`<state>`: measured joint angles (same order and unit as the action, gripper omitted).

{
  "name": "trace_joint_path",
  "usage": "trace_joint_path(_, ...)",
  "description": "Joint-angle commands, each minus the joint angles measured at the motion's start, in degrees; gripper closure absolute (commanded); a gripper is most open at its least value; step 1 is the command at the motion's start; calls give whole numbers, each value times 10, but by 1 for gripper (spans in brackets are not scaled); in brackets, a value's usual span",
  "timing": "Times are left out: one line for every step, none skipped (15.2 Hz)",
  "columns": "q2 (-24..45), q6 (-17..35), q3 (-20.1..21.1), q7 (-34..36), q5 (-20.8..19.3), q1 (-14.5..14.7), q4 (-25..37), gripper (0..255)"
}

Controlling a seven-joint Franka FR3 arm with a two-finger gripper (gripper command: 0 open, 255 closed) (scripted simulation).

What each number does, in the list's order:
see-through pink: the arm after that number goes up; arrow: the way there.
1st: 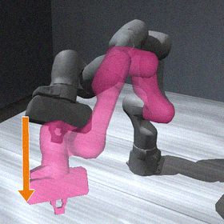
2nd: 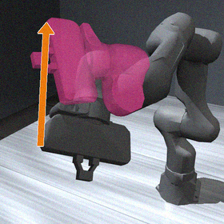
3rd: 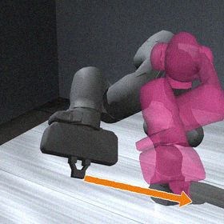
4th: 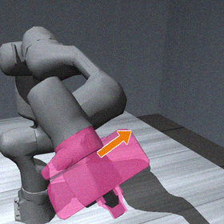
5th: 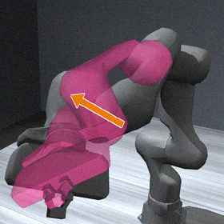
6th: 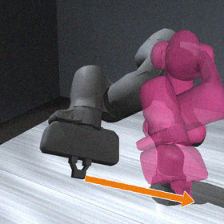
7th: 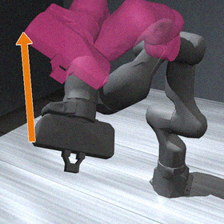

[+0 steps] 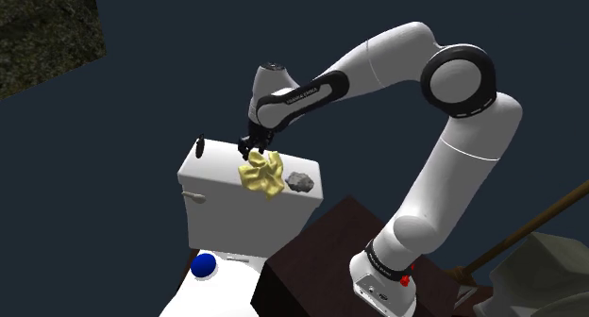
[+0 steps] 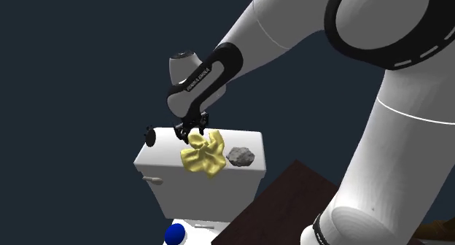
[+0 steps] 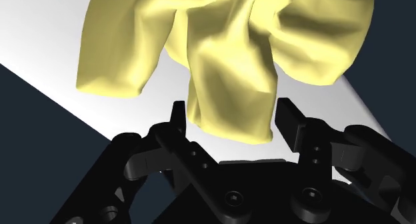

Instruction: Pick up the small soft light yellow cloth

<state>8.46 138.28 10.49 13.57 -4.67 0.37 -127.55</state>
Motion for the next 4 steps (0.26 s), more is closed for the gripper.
trace_joint_path(-11, -14, 1, -3, 4, -1, 3, 255)
trace_joint_path(-16, -22, 1, -5, 6, -1, 5, 255)
trace_joint_path(-17, -23, 1, -5, 6, -1, 6, 255)
trace_joint_path(-17, -23, 1, -5, 6, -1, 6, 255)
